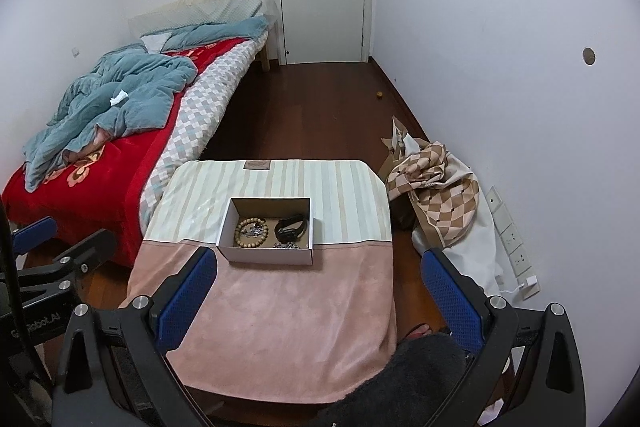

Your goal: Organize jewelry

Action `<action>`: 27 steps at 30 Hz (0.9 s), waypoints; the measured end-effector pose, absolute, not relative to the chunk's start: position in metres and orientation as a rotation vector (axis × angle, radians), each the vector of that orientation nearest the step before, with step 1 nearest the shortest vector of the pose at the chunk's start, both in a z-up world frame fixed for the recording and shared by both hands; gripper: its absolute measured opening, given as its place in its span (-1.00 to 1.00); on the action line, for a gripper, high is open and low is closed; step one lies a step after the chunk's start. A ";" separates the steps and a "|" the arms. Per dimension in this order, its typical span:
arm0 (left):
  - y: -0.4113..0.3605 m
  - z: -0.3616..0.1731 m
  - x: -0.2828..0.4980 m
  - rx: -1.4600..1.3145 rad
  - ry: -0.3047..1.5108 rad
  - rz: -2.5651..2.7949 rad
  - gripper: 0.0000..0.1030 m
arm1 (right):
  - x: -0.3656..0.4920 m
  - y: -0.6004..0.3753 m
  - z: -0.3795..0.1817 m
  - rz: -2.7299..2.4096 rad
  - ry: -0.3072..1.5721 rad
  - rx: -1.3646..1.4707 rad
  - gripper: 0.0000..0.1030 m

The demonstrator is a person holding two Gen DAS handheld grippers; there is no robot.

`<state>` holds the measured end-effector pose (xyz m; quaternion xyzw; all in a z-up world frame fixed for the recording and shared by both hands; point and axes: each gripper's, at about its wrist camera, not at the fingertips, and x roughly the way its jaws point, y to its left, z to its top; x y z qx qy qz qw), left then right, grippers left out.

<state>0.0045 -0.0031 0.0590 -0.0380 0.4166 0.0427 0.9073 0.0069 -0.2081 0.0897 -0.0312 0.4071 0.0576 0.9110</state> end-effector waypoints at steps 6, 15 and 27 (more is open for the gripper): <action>0.000 0.049 0.031 -0.079 0.892 0.108 0.92 | 0.039 -0.201 0.076 0.104 0.863 -0.075 1.00; 0.004 0.030 0.065 -0.077 0.945 0.139 0.92 | 0.090 -0.196 0.050 0.092 0.930 -0.076 1.00; 0.003 0.013 0.091 -0.076 1.015 0.143 0.92 | 0.123 -0.193 0.027 0.088 0.998 -0.083 1.00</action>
